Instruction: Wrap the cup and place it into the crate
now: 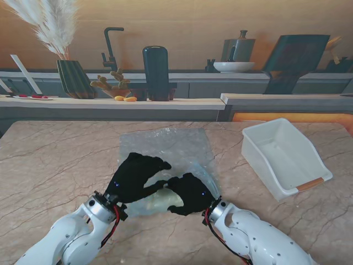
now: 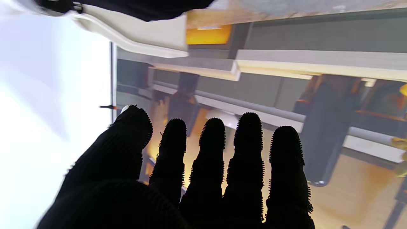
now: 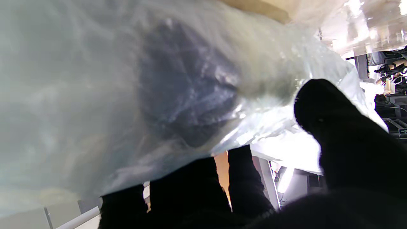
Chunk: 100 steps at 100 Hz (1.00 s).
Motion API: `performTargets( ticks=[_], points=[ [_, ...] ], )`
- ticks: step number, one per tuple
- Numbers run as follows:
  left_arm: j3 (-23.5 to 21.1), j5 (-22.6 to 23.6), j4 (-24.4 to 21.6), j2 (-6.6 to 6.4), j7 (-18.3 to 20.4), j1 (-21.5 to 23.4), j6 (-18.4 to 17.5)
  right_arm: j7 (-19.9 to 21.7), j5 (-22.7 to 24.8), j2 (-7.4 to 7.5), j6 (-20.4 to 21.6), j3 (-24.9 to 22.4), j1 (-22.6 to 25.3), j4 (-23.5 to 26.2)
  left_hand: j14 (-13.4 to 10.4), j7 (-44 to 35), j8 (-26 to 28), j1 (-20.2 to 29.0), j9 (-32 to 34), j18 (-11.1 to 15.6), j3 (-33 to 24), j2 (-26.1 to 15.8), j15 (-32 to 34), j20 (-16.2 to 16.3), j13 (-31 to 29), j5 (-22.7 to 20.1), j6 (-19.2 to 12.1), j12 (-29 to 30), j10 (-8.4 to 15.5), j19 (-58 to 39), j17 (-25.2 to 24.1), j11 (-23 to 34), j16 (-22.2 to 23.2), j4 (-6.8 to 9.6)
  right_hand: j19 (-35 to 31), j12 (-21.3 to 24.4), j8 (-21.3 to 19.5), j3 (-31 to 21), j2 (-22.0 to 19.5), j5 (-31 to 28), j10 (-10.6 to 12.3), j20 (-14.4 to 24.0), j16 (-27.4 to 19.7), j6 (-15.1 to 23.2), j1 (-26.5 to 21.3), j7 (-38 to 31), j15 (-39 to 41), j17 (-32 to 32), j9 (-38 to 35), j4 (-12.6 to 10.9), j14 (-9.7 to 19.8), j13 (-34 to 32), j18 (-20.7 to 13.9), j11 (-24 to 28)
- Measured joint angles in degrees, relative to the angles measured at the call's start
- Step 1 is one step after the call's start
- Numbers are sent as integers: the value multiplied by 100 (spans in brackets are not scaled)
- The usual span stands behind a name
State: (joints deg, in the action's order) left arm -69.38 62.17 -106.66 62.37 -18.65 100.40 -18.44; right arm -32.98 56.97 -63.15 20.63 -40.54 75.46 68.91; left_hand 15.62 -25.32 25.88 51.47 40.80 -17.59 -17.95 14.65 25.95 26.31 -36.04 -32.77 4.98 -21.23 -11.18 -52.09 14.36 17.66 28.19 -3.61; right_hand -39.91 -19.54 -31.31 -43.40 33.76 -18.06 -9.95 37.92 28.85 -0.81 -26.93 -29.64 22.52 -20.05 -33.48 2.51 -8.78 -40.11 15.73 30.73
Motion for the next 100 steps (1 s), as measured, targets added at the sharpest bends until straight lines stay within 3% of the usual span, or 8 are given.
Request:
performTargets(
  ticks=[18,31,47,63,75,89,100],
  points=[
    [-160,129,-273,-100,245,358,-396,252,-275,-52,-1,109,-189,-147,-28,-57,68,1,83,2,-144,4,-15,-61,-7,0,-6,-13,0,71,40,0,0,0,-298,-109,-20,0,0,161,0,142,197,2,0,72,345,-119,0,0,74,-62,-98,125],
    [-136,73,-234,-142,474,350,-676,381,-368,-83,6,193,-330,-231,-65,-145,136,-113,83,11,-552,313,-38,-69,-80,0,-12,-58,32,138,78,17,0,-4,-446,-127,-22,6,0,168,0,214,336,3,96,80,566,-126,-1,0,110,-172,-144,239],
    [-108,-250,-191,-162,1157,274,-699,446,-416,-107,9,225,-401,-280,-84,-280,207,-113,86,72,-619,428,-38,-121,-152,0,-13,-74,33,144,190,89,0,-4,-486,-178,-22,13,0,167,0,220,361,2,107,80,632,-125,-1,2,110,-172,-146,244],
    [-127,-364,-166,-190,1525,245,-464,476,-424,-112,5,211,-402,-281,-87,-293,208,-113,87,81,-619,428,-2,-121,-155,0,-13,-75,33,144,273,104,0,-4,-509,-180,-21,64,0,168,0,221,370,3,108,84,636,-125,-1,4,110,-172,-146,245],
    [-141,-377,-120,-201,1579,245,-69,537,-445,-116,6,181,-391,-268,-87,-270,97,-299,3,82,-598,426,21,-126,-92,12,-2,-75,33,209,204,105,-14,-4,-519,-180,-21,68,0,167,0,221,371,4,109,138,637,-124,-1,12,110,-172,-146,247],
    [-124,317,-11,-220,1403,224,339,625,-477,-116,8,157,-384,-239,-56,58,-93,-578,-340,84,-336,431,-278,-206,150,327,157,-44,30,413,40,-16,-131,-4,-520,-182,-19,69,0,168,0,221,371,4,109,147,639,-124,-1,12,110,-172,-146,256],
    [-73,304,122,-240,1377,156,506,690,-514,-116,7,143,-385,-224,-42,210,-152,-780,-547,75,-163,432,-395,-262,390,441,207,10,27,538,-103,-148,-163,-4,-522,-182,-18,69,0,167,0,221,371,4,109,165,691,-123,-1,12,110,-172,-147,256]
  ],
)
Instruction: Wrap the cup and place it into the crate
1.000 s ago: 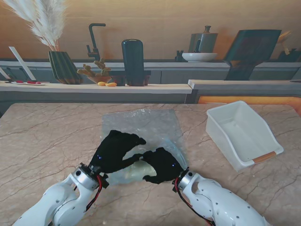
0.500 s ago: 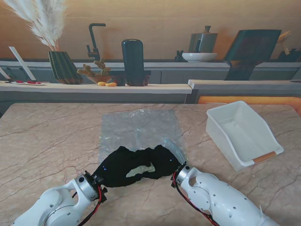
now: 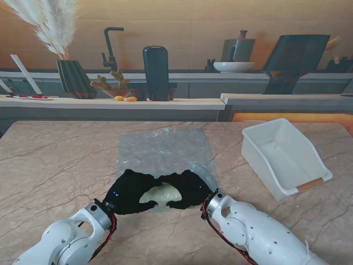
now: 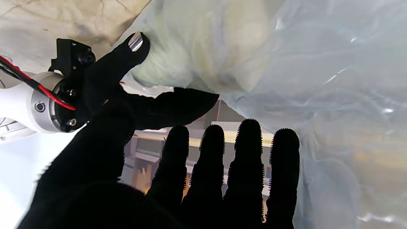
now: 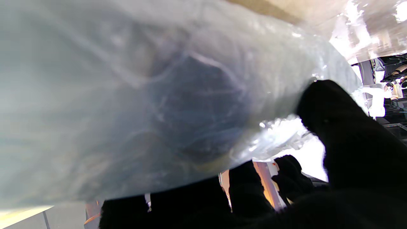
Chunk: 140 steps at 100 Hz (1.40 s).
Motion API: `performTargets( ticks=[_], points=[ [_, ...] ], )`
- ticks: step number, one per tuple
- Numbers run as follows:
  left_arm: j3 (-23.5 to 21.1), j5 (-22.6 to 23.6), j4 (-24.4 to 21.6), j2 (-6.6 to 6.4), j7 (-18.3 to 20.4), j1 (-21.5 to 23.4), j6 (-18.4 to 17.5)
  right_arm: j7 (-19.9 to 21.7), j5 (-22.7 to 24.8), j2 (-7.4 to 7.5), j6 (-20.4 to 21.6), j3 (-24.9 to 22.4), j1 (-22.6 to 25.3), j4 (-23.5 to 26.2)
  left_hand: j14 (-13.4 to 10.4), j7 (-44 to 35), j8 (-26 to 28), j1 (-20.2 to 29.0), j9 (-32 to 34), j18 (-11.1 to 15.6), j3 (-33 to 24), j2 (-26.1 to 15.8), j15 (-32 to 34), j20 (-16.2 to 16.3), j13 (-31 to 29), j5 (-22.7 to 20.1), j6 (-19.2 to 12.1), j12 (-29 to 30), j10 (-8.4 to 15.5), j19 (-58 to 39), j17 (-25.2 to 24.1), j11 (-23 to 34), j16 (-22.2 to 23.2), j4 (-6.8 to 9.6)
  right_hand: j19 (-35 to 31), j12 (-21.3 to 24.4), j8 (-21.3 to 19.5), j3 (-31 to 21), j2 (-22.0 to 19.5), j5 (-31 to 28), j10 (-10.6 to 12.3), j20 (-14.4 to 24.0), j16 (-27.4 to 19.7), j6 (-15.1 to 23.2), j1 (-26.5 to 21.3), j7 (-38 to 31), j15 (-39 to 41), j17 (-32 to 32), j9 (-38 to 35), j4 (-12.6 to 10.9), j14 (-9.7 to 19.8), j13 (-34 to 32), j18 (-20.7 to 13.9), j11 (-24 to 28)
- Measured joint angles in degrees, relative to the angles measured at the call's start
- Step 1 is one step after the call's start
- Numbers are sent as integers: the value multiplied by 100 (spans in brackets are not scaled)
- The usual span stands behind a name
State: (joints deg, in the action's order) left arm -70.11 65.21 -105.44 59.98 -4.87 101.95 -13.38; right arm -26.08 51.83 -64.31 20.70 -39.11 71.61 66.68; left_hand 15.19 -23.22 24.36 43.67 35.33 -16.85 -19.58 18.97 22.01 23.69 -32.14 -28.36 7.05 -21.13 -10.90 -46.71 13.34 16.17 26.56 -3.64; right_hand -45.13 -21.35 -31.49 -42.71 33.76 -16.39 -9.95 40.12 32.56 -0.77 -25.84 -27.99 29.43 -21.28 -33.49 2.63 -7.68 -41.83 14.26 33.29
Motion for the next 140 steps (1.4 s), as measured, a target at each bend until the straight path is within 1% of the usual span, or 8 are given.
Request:
performTargets(
  ticks=[14,25,58,71,95,106,124,140],
  points=[
    [7,-249,24,-22,748,-111,91,120,-112,-4,11,-19,-7,9,26,277,-90,-84,-203,-26,280,0,-231,-8,163,104,15,70,-24,175,-117,-100,-117,0,-29,0,7,0,0,-18,-5,0,1,0,0,53,2,0,0,1,0,0,-4,0],
    [83,-223,115,-61,894,-227,164,250,-167,-10,36,-63,-9,26,44,379,-159,-114,-388,-61,425,0,-300,-9,306,184,17,106,-24,276,-215,-245,-174,0,-36,-1,13,0,0,-34,-8,0,1,-28,0,128,2,0,0,2,0,0,-57,0],
    [351,-461,37,-139,2086,-725,698,1207,-590,30,-72,-229,-31,280,278,1144,-313,-152,-874,-197,749,5,-651,-9,548,500,48,374,-103,696,-296,-1051,-408,0,-266,-63,135,-60,213,-82,-163,2,1,-516,-179,607,2,-110,0,5,-93,4,-173,63],
    [559,-1057,178,-184,2449,-1133,730,1481,-930,33,-108,-131,-158,252,506,1111,-227,-208,-699,-212,751,5,-536,-9,301,318,405,367,-560,664,-186,-1049,-409,0,-639,-130,84,-122,275,-94,-261,147,70,-602,-179,607,80,-246,-1,-15,-203,-43,-289,205],
    [835,-1229,393,-208,3013,-1741,1014,2369,-1650,34,-59,23,-521,224,456,1125,-220,-151,-72,-215,751,5,-293,57,-71,26,160,352,-297,362,-81,-948,-403,0,-1468,-134,81,-67,433,-521,-422,496,116,-847,-234,636,296,-573,-567,16,-386,-344,-311,245],
    [785,-1173,498,-196,2758,-1682,954,2915,-2169,35,-48,179,-762,178,456,996,-147,-284,101,-215,751,3,-234,57,-21,-92,62,245,-222,349,-184,-622,-402,0,-1724,-196,-1,-47,617,-757,-422,626,269,-862,-234,636,458,-655,-852,49,-407,-435,-301,245],
    [421,-661,657,-157,1820,-1250,210,3620,-3177,-24,-29,422,-1130,-115,342,965,-221,-198,-398,-146,1553,-425,-521,57,584,187,136,268,-235,621,-499,-514,-395,0,-2086,-578,-54,-45,1092,-1171,-347,787,672,-689,-243,319,801,-786,-1366,658,-413,-608,-279,251],
    [443,245,1055,-129,-72,-1184,-404,4212,-4013,-132,-140,503,-1372,-479,265,965,-216,-268,-564,-63,1742,-515,-519,57,686,462,138,251,-116,699,-559,-478,-395,0,-2170,-772,-54,-43,1221,-1252,-329,858,797,-590,-229,183,946,-800,-1461,730,-413,-609,-276,251]
  ],
)
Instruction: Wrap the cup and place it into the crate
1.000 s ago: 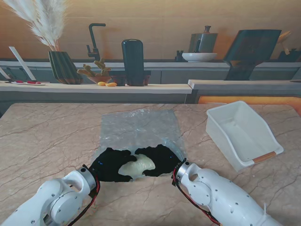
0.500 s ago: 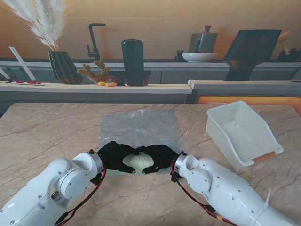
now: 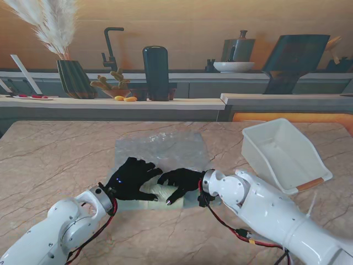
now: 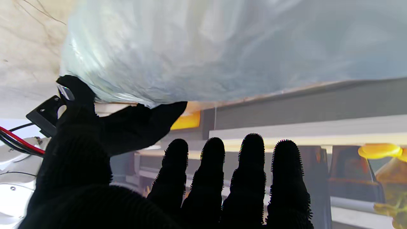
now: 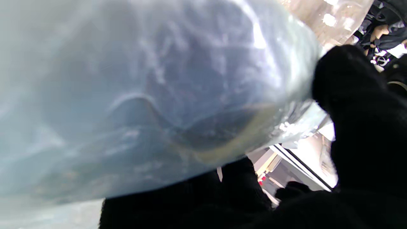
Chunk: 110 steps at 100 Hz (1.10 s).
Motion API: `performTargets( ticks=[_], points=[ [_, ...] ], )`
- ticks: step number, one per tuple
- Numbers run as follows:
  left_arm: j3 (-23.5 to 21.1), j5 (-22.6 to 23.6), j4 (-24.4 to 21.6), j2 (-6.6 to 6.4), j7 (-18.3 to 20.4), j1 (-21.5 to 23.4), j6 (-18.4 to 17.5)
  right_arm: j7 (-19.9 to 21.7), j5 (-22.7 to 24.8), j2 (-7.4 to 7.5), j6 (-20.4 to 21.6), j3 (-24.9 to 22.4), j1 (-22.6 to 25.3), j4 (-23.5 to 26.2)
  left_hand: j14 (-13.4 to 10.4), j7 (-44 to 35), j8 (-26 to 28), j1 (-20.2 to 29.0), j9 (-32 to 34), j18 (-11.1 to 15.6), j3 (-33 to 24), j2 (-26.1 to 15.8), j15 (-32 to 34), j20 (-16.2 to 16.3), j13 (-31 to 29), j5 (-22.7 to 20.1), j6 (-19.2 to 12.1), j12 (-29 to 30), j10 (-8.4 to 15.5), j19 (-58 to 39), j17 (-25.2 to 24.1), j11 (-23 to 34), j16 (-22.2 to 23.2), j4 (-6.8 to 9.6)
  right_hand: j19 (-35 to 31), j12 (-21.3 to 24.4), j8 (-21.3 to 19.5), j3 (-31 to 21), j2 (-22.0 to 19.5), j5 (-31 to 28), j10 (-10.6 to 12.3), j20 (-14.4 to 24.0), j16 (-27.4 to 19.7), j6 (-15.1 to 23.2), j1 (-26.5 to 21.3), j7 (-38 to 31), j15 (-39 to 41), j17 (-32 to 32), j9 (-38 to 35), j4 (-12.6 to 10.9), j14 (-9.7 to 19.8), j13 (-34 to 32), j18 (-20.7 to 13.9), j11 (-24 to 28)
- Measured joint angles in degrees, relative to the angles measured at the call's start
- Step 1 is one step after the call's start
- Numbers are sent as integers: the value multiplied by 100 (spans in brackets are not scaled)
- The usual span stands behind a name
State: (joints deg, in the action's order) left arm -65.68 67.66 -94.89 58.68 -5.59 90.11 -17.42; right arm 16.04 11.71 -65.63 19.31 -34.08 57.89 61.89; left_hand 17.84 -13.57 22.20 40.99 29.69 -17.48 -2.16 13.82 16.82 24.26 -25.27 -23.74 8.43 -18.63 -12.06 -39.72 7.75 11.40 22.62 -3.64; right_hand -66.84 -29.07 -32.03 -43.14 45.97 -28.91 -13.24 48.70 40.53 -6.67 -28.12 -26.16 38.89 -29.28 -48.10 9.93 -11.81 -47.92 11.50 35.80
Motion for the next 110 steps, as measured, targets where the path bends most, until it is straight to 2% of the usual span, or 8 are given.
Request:
performTargets(
  ticks=[39,52,67,75,81,89,100,110],
  points=[
    [-61,175,-71,-9,71,308,-33,1594,-1735,-174,-337,53,-525,-821,0,-1,-210,-540,-575,51,260,-41,-7,-4,265,681,424,-1,-89,2,-91,127,3,0,-525,-196,-20,0,55,-462,-21,4,96,154,-119,-824,137,120,-70,185,-43,13,-10,79],
    [211,-67,298,-22,52,50,229,1659,-1762,-214,-374,66,-608,-941,-58,-1,-213,-793,-617,94,409,-57,18,-5,275,735,516,1,-124,4,-126,156,3,49,-534,-240,-114,0,55,-479,2,55,96,260,-120,-961,137,120,-70,185,-43,14,-10,95],
    [286,-572,397,-19,612,-109,180,1720,-1851,-267,-379,86,-670,-1066,-237,-267,-57,-841,-266,174,400,-54,131,-39,62,421,484,-16,-125,-8,-129,402,3,57,-571,-297,-153,4,54,-479,3,58,96,268,-174,-1038,137,125,-70,185,-52,15,5,111],
    [440,-507,468,-29,565,-209,161,1747,-1873,-268,-379,87,-677,-1077,-316,-856,278,-1084,351,289,-391,367,421,-68,-524,83,320,-144,-9,-372,1,662,2,57,-571,-298,-153,31,51,-478,3,59,96,269,-230,-1038,137,168,-53,185,-65,71,7,112],
    [524,-418,500,-29,503,-279,144,1751,-1824,-232,-409,90,-669,-1003,-350,-1076,432,-1298,734,371,-1001,701,619,-68,-783,-61,429,-187,42,-529,116,803,29,-50,-487,-236,-85,301,-36,-369,3,59,96,270,-420,-1077,128,331,158,155,-73,247,-4,146],
    [532,-577,479,-22,875,-375,87,1621,-1333,-66,-580,-9,-545,-543,-384,-1134,485,-1370,973,413,-1399,819,783,-68,-997,-93,676,-239,104,-677,210,834,71,-109,396,133,-244,562,-516,-278,3,10,-91,366,-435,-589,-79,775,672,-275,-37,569,-55,54],
    [489,-1467,422,-23,1970,-612,-77,797,-113,136,-604,-416,-85,197,-399,-1115,488,-1228,1072,456,-1741,828,865,-63,-1125,-115,1252,-240,-130,-723,257,834,116,-199,1684,502,-337,1014,-855,30,3,-367,-495,604,-303,-124,-742,1325,1187,-284,32,782,1,-527],
    [603,-1638,521,-80,2183,-838,-195,138,119,141,-513,-888,380,401,-399,-1154,489,-1215,1147,471,-1731,837,868,-62,-1134,-219,1253,-240,-132,-726,294,834,129,-209,2318,639,-332,1045,-1272,268,3,-552,-749,611,-323,79,-1294,1484,1406,-669,28,1018,108,-743]
  ],
)
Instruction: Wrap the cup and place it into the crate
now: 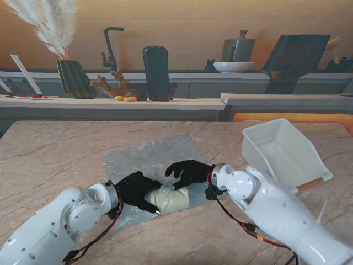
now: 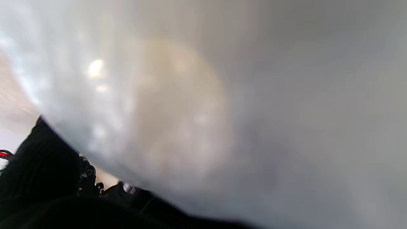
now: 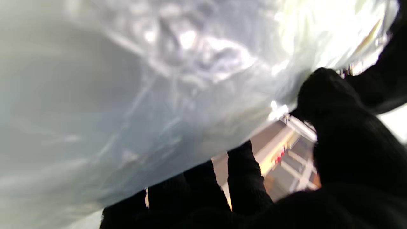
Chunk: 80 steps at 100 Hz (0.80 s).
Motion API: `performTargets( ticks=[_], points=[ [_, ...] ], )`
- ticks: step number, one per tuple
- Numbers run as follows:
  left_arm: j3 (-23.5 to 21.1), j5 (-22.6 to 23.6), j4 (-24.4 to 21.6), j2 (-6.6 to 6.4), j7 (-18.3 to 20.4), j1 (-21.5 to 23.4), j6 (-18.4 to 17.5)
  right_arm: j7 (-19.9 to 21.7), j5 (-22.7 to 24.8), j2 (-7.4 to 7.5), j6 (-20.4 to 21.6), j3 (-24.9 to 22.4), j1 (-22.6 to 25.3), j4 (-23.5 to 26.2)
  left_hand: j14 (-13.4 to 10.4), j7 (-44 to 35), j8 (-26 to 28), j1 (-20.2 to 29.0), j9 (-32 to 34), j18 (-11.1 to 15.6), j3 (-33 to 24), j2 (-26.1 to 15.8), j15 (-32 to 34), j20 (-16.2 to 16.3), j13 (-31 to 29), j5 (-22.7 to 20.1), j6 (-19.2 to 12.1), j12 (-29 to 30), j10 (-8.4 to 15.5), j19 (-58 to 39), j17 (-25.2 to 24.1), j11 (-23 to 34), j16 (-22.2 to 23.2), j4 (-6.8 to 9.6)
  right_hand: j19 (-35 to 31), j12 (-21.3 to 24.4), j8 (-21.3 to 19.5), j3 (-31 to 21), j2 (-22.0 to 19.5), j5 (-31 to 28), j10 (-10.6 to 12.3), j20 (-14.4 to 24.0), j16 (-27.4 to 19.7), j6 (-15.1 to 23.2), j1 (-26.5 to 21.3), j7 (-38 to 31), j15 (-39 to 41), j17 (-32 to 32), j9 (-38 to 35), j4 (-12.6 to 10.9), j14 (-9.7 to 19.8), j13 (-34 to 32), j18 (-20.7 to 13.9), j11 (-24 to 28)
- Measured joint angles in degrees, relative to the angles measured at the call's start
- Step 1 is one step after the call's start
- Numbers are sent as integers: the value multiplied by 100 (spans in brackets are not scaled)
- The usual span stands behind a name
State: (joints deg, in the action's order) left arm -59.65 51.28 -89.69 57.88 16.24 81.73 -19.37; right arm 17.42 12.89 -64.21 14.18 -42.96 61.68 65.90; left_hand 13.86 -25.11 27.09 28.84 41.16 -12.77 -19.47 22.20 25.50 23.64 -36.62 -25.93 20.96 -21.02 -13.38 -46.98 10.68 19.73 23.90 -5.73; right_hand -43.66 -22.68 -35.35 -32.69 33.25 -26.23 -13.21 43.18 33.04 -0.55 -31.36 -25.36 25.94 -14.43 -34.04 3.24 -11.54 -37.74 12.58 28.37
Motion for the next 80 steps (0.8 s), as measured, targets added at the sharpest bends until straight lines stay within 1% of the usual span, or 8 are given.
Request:
performTargets(
  ticks=[8,19,31,44,47,56,68,80],
  points=[
    [122,-115,52,-35,134,-156,17,-582,14,-39,181,-302,313,14,0,-7,49,-3,15,4,36,3,0,0,0,-17,-1,0,2,-6,7,0,1,-1,309,57,4,-103,-140,172,0,-28,-101,1,67,73,-287,69,133,-67,-15,169,117,-64],
    [265,-712,151,-63,743,-443,147,-1765,437,-137,716,-514,618,-31,0,-7,49,210,12,36,379,5,-26,0,0,-16,-1,0,3,2,4,-4,1,-3,589,67,11,-104,-138,239,0,-29,-243,3,72,74,-576,122,329,-67,-32,361,184,-63],
    [556,-1506,455,-95,1020,-824,500,-3166,1332,-358,1426,-592,750,-294,-2,-19,52,565,44,120,1152,1,-95,0,136,-185,-198,8,51,153,-110,-10,1,-7,781,82,12,-186,-104,302,8,-24,-333,72,135,53,-716,132,364,-67,1,415,185,-60],
    [706,-2309,798,-76,1351,-1129,857,-4508,2724,-460,1424,-604,903,-271,-2,-33,36,984,-65,152,2029,-72,-164,-68,328,-241,-486,45,177,296,-222,-85,63,-12,910,84,13,-466,-69,303,23,53,-374,113,198,-166,-722,112,364,-37,51,410,186,34],
    [737,-2491,873,-69,1425,-1197,952,-4715,2948,-454,1360,-614,966,-193,-124,-33,-18,1053,-66,160,2107,-73,-99,-68,396,-309,-516,51,178,297,-247,-87,98,-15,928,84,14,-529,25,303,23,59,-375,113,196,-207,-722,102,364,-36,52,410,186,44],
    [845,-2898,1078,-49,1595,-1423,1209,-4792,3407,-335,837,-681,1300,435,-350,-33,-88,1220,-66,199,2218,-73,11,-134,356,-489,-538,66,180,424,-340,-147,119,-16,939,129,65,-567,-10,303,24,112,-376,114,198,-223,-716,51,364,-37,55,409,189,97],
    [948,-3385,1330,-14,1871,-1686,1508,-4442,4069,-90,-297,-799,1844,1467,-482,1,-147,1438,-70,318,2260,-114,28,-166,385,-577,-581,71,225,474,-478,-211,121,-19,988,192,234,-564,-10,303,25,113,-377,-96,401,-125,-714,49,364,-18,44,409,189,100],
    [1021,-3612,1541,24,1930,-1842,1602,-4207,4257,33,-527,-817,2130,1787,-603,1,-160,1463,-73,656,2286,-117,106,-116,385,-682,-704,79,302,307,-507,-240,177,-19,1136,227,316,-531,-10,370,10,114,-457,-313,439,128,-782,98,495,-18,-68,475,251,-8]
  ],
)
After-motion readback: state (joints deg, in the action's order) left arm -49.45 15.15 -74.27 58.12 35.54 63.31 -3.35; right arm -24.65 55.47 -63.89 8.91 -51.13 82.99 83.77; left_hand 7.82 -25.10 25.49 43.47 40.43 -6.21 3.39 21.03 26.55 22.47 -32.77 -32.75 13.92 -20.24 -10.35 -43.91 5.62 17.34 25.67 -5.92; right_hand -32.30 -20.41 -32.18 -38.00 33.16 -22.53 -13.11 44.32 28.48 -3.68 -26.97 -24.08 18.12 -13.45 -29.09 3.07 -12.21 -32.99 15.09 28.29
